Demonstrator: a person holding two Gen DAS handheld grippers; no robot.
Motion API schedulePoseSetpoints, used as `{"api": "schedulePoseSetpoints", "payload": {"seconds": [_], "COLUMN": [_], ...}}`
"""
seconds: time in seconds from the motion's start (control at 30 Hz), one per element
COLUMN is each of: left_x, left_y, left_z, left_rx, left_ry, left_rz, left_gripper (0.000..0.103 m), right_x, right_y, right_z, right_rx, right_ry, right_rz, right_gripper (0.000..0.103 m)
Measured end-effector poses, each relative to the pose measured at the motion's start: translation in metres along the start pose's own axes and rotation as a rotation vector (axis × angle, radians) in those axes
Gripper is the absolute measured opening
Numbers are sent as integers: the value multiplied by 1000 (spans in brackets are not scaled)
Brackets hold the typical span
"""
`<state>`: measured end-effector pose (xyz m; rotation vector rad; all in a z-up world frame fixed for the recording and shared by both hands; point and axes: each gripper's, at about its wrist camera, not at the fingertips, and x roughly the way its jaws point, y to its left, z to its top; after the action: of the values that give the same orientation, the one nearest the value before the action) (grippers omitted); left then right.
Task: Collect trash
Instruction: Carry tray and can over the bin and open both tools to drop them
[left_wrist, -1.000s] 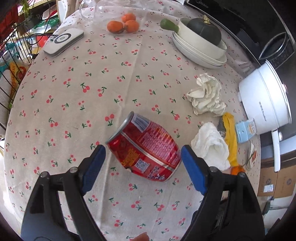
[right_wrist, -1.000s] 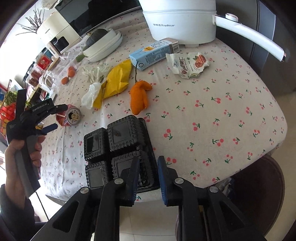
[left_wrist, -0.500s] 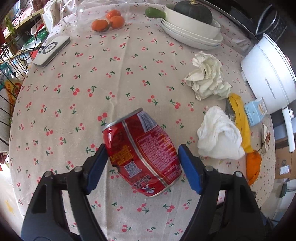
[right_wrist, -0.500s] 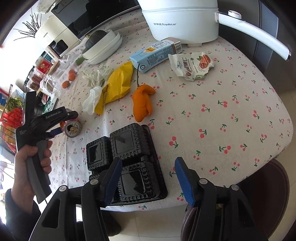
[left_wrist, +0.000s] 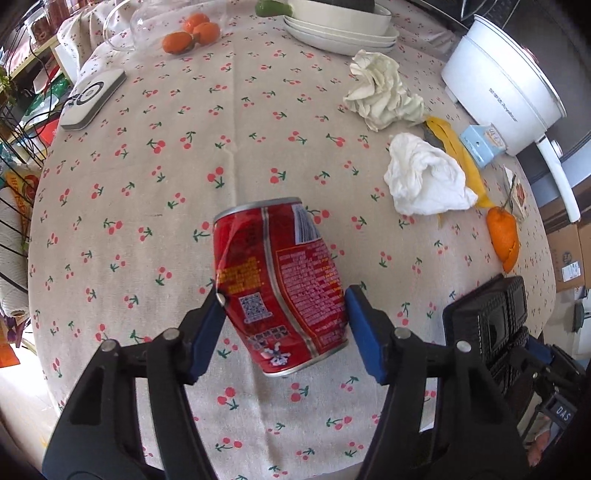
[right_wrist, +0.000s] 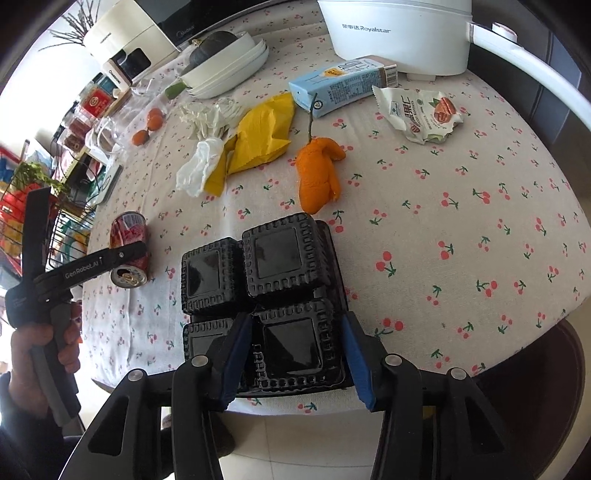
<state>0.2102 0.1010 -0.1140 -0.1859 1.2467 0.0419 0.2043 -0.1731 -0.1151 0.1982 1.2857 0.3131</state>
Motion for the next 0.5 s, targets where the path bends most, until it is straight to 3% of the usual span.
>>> {"api": "schedulePoseSetpoints", "payload": {"seconds": [0.3,0.5], "left_x": [-22,-44], "left_y": [4,-18], "left_z": [-10,-23], "left_rx": [-7,61], "left_ry": [-19,-53], "left_rz": [-64,-93], "left_gripper": [65,65], "right_x": [-26,-60], "right_y": [-2,-24], "right_z": [-4,-13], "right_rx": [0,25], "right_ry": [-72,-133], "right_rz": [-6,-15], "right_gripper": [46,46]}}
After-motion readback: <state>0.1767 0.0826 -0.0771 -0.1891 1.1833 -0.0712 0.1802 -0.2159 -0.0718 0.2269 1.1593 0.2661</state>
